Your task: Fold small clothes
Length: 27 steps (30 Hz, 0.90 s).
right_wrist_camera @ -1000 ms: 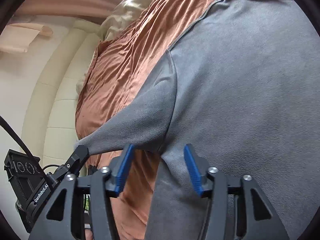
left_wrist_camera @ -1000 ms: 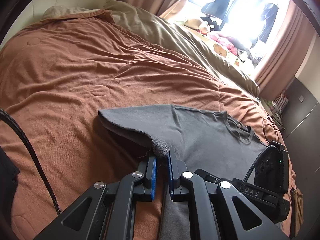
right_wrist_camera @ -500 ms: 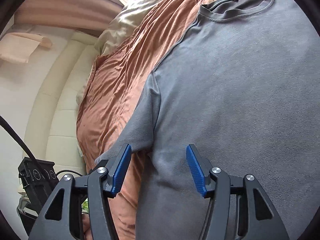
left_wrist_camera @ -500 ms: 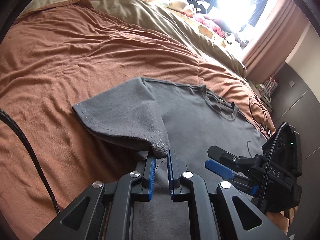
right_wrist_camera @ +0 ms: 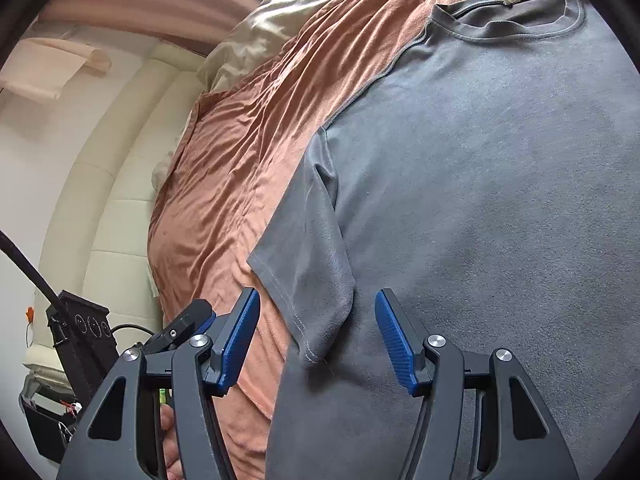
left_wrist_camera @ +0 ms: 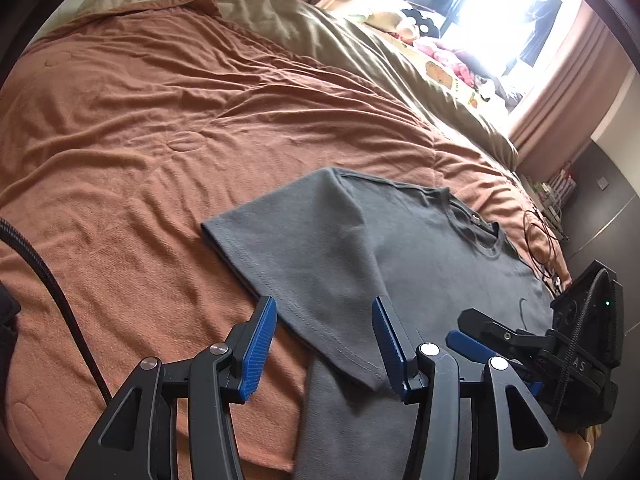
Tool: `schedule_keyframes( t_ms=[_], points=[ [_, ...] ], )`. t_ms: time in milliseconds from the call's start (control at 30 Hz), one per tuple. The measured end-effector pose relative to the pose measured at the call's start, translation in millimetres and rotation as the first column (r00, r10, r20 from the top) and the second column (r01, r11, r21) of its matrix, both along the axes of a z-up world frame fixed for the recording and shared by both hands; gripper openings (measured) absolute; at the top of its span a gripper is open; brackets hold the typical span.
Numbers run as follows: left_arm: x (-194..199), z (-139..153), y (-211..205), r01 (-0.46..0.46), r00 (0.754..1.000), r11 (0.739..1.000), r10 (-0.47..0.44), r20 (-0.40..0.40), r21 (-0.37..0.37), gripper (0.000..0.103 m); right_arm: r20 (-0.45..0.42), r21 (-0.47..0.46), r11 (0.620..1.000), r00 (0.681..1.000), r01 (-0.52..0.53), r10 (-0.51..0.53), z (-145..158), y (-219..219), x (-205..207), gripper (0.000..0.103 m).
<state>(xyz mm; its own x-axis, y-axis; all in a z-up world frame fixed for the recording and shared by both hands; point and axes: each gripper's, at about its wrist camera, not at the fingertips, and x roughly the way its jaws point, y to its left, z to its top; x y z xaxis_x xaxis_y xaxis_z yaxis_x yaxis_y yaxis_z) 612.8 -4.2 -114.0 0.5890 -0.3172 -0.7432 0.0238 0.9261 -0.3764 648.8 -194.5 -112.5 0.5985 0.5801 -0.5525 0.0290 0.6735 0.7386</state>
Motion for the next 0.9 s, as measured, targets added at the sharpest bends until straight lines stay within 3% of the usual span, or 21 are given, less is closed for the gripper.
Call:
schedule_keyframes(
  t_ms=[233,567,633,667,700,733,767,833,900],
  points=[
    [29,-29,32,-0.080,0.996,0.997,0.080,-0.033,0.002,0.052,0.008,-0.047,0.999,1.000,-0.025,0.025,1,12,16,0.060],
    [72,-59,53,-0.119,0.991,0.992,0.120,-0.065,0.031,0.051,-0.006,-0.136,0.989,0.999,-0.050,0.049,-7,34,38,0.062],
    [79,-64,55,-0.120,0.990,0.992,0.122,-0.069,0.039,0.044,-0.012,-0.146,0.988,0.998,-0.058,0.057,-10,37,40,0.062],
    [82,-67,57,-0.121,0.989,0.992,0.123,-0.078,0.040,0.033,-0.019,-0.151,0.987,0.998,-0.060,0.058,-11,39,42,0.062],
    [84,-68,58,-0.122,0.988,0.992,0.125,-0.086,0.035,0.026,-0.026,-0.159,0.986,0.998,-0.059,0.055,-13,40,43,0.059],
    [85,-68,58,-0.125,0.988,0.992,0.127,-0.087,0.031,0.012,-0.030,-0.161,0.985,0.998,-0.059,0.055,-15,40,44,0.048],
    [84,-67,58,-0.124,0.989,0.992,0.126,-0.081,0.029,0.006,-0.042,-0.161,0.985,0.997,-0.065,0.059,-17,41,46,0.042],
    [80,-58,57,-0.117,0.992,0.993,0.118,-0.049,0.029,0.003,-0.059,-0.127,0.990,0.997,-0.066,0.059,-20,38,47,0.018],
    [75,-44,52,-0.098,0.995,0.994,0.098,-0.006,0.037,0.003,-0.057,-0.115,0.992,0.997,-0.057,0.051,-19,35,46,0.014]
  ],
)
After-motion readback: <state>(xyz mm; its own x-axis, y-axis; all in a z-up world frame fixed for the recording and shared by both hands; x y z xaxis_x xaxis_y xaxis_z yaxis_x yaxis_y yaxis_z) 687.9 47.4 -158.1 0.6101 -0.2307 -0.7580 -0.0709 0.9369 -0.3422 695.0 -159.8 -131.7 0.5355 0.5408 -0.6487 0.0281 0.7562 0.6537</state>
